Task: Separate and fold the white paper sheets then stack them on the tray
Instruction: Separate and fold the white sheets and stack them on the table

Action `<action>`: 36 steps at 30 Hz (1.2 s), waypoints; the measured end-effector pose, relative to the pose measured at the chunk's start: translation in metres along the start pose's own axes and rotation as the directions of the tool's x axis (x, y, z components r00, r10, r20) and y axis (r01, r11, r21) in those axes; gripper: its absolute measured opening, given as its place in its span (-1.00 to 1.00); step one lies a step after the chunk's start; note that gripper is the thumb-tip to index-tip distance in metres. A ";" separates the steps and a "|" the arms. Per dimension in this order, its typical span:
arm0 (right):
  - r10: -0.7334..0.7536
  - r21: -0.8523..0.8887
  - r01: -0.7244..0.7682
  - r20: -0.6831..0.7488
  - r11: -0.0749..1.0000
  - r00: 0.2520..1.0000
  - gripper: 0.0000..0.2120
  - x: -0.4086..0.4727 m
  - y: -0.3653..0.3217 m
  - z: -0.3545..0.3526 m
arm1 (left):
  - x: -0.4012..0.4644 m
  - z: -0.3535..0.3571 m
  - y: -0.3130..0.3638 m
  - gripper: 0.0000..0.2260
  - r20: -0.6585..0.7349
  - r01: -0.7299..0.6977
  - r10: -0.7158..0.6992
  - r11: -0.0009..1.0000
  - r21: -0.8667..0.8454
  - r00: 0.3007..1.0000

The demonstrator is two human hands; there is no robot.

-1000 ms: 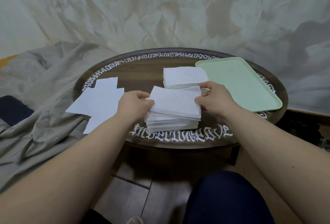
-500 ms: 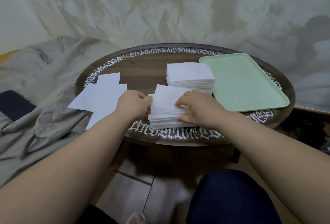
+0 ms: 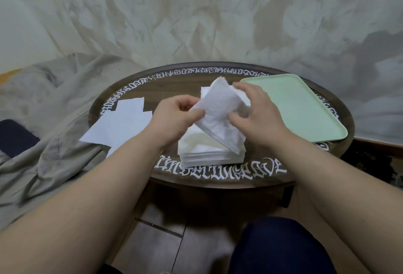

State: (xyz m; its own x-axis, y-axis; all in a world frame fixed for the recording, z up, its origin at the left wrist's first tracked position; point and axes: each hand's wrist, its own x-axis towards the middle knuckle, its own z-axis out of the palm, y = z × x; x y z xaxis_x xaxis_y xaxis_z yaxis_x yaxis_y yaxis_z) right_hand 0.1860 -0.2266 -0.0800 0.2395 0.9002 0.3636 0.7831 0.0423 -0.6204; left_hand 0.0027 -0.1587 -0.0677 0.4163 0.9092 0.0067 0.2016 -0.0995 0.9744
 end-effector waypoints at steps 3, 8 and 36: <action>0.149 0.420 -0.175 0.095 0.891 0.984 -0.65 0.013 -0.020 -0.013 | 0.000 0.003 0.025 -0.79 0.017 -0.043 0.049 0.958 -0.283 0.999; 0.319 0.637 -0.314 0.111 0.704 0.941 -0.89 0.012 -0.025 0.006 | 0.003 0.010 0.020 -0.78 -0.103 -0.040 0.000 0.923 -0.384 0.995; 0.158 0.636 -0.144 0.036 0.758 0.987 -0.52 0.010 -0.034 -0.011 | -0.003 0.024 0.006 -0.80 -0.109 -0.075 0.048 0.963 -0.260 0.993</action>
State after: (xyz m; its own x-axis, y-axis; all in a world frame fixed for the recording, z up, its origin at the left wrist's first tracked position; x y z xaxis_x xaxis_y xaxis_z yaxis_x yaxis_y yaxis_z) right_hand 0.1683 -0.2237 -0.0481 0.3395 0.9106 0.2359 0.1937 0.1777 -0.9648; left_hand 0.0236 -0.1712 -0.0676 0.3266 0.9419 0.0780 -0.0680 -0.0589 0.9959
